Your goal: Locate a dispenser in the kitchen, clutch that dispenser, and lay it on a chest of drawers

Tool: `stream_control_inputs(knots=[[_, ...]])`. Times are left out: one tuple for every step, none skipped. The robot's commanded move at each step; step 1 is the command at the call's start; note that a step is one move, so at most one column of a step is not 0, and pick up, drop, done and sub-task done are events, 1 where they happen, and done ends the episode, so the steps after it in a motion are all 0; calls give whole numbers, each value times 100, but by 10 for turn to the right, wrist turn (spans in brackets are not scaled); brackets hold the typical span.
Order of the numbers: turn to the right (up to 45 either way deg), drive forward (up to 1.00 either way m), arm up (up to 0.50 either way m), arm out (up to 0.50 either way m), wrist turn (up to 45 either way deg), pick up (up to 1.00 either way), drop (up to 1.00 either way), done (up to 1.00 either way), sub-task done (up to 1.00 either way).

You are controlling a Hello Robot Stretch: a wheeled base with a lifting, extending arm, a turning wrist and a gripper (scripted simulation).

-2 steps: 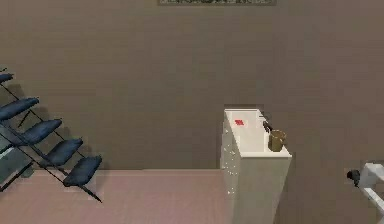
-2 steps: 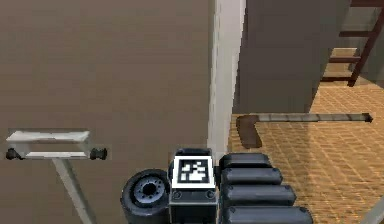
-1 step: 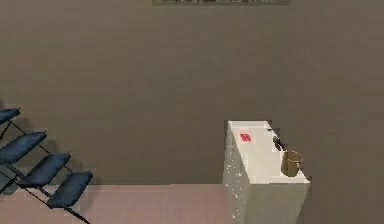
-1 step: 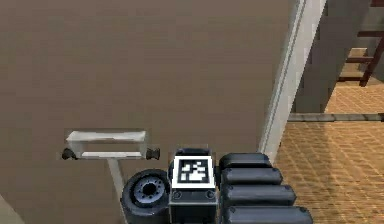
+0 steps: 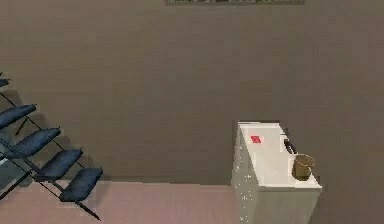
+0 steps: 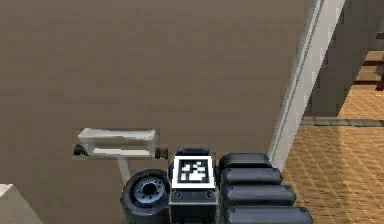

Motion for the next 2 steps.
stream_control_inputs(knots=[[0,100,0,0,0,0,0,0,0],[-450,0,0,0,0,0,0,0,0]])
